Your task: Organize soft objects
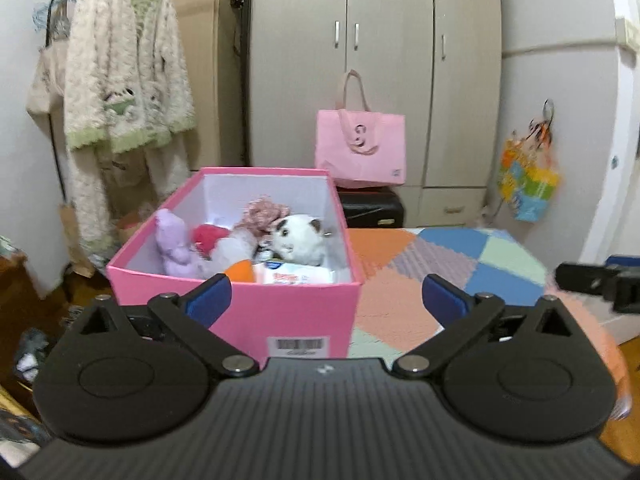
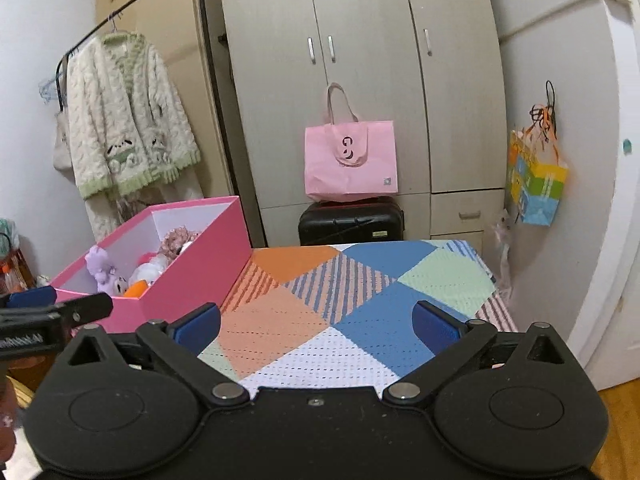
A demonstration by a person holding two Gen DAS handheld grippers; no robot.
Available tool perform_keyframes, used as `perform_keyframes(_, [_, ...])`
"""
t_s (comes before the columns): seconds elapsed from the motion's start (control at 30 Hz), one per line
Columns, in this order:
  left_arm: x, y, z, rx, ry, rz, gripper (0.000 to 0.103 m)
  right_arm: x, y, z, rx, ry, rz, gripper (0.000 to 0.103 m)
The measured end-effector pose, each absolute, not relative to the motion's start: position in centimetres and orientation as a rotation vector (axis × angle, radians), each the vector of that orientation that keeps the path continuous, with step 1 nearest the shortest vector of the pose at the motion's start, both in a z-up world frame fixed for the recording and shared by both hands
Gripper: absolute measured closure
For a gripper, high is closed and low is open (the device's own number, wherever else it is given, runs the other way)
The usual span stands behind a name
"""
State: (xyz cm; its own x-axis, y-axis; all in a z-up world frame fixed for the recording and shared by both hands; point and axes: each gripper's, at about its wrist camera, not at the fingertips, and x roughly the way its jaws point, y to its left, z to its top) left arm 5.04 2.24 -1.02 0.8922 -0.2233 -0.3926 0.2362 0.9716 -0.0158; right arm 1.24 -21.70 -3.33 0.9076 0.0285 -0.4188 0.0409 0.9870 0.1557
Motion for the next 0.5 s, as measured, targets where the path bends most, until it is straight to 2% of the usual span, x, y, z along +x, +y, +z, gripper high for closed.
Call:
perform_keyframes(0.17, [4.7,1.9,-1.0,0.066,0.422,-0.175,0.0,0.8,-21.8,-3.5,0.156,0.48,-0.003,0.0])
perform_keyframes(0.5, [4.2,1.9,0.3,0.052,0.435,-0.155,0.0,-1.1,-20.8,-1.3,0.112,0.416,-0.025,0.0])
